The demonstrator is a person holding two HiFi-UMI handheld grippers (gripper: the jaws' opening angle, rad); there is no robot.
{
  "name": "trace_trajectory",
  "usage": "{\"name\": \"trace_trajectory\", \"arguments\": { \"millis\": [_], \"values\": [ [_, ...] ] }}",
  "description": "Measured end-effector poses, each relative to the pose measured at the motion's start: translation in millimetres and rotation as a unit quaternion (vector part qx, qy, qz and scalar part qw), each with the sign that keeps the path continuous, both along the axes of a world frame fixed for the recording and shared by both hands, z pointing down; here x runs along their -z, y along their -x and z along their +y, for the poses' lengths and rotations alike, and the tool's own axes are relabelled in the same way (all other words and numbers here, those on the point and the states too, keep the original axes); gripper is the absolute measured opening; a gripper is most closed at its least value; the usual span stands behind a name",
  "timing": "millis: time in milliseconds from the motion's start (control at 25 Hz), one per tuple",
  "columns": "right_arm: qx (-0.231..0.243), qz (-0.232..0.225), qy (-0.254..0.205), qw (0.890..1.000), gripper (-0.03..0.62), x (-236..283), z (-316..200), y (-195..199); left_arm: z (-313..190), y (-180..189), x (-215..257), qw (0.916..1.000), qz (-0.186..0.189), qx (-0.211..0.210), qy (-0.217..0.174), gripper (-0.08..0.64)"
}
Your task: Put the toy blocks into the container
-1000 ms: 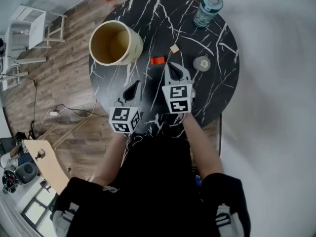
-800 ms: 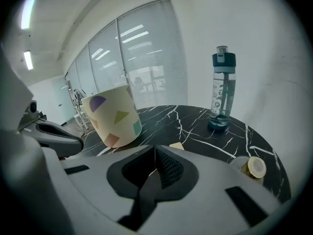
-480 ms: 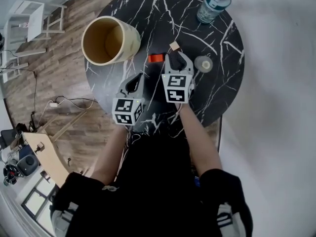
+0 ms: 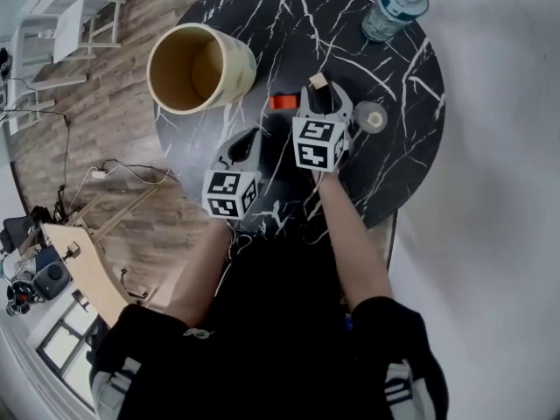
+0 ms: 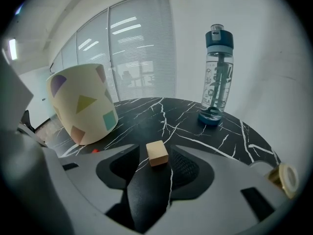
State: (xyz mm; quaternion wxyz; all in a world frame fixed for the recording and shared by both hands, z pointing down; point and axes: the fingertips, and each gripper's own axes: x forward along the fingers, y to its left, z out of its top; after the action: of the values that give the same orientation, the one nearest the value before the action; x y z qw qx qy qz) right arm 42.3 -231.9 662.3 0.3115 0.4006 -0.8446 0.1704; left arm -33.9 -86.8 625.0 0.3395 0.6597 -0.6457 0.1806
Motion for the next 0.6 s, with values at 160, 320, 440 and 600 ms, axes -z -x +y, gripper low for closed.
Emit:
{"name": "trace_trajectory", "arguments": {
  "millis": [160,320,440,600],
  "values": [
    [0.001,0.018,0.004,1.000,0.202,-11.2,-2.1,3.0,4.2,6.5,-2.3,0.9999,0.010,0.008,0.000,0.000],
    [0.003,0.038,0.005,0.999,0.197,-21.9,-2.6,3.0,10.1,13.2,0.2,0.9999,0.015,0.001,-0.005,0.000],
    [-0.005,0.043,0.002,0.999,0.129,-21.4,-4.0,2.8,15.5,24.9,2.0,0.9999,0.009,-0.011,-0.008,0.000],
    [-0.011,0.039,0.003,0.999,0.127,-14.1,-0.3,2.3,23.5,41.7,6.1,0.9998,0.007,-0.012,-0.014,0.000]
  ]
}}
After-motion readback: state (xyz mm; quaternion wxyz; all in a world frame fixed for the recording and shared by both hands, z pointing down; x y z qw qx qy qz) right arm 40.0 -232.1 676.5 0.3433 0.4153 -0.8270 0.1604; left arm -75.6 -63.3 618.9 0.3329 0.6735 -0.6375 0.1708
